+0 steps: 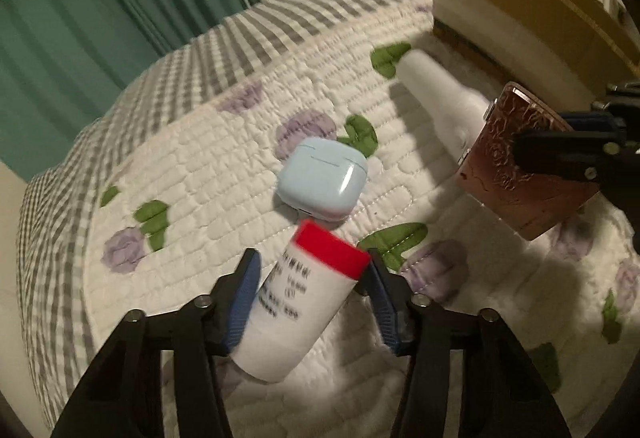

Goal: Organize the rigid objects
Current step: 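Carry the card case and red-capped bottle into the box and release both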

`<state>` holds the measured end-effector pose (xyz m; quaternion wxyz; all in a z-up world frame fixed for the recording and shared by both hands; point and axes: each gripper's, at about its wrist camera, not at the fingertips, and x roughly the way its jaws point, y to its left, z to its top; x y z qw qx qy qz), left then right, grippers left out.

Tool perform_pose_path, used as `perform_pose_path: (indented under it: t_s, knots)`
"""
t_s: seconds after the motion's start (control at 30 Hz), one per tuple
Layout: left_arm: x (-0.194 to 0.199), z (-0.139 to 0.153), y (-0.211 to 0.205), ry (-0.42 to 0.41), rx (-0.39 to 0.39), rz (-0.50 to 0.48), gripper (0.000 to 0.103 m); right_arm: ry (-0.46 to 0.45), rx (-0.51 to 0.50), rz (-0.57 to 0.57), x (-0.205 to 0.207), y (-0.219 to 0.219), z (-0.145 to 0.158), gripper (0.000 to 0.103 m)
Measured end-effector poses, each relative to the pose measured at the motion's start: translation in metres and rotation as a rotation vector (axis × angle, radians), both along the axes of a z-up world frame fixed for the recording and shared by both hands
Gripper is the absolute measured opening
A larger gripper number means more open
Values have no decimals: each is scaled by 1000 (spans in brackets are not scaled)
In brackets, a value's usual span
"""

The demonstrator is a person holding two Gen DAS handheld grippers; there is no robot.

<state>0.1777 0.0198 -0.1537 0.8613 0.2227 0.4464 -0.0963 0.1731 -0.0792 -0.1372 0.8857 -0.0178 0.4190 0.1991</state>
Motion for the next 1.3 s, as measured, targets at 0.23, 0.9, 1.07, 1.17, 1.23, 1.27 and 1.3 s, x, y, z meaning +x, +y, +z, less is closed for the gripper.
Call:
perform_pose_path:
  t_s: [0.23, 0.9, 1.07, 1.17, 1.23, 1.27, 1.3]
  knots:
    - [-18, 48, 6, -62, -89, 92, 36, -48, 2, -5, -15, -2, 32, 10]
    - [-52, 189, -100, -246, -331, 93, 36, -300, -5, -100, -61, -106, 170, 10]
    - [-36, 179, -140, -218, -369, 77, 36, -298, -6, -143, -45, -151, 166, 10]
    - [-24, 168, -160, -200, -376, 67, 36, -280, -14, -155, -33, -173, 158, 10]
    - [-14, 158, -171, -187, -371, 72, 36, -259, -18, -166, -19, -186, 146, 10]
    - [-13, 154, -177, -183, -366, 75, 36, -249, -18, -170, -13, -192, 141, 10]
    - [-9, 149, -182, -178, -361, 78, 36, -235, -20, -173, -5, -197, 135, 10]
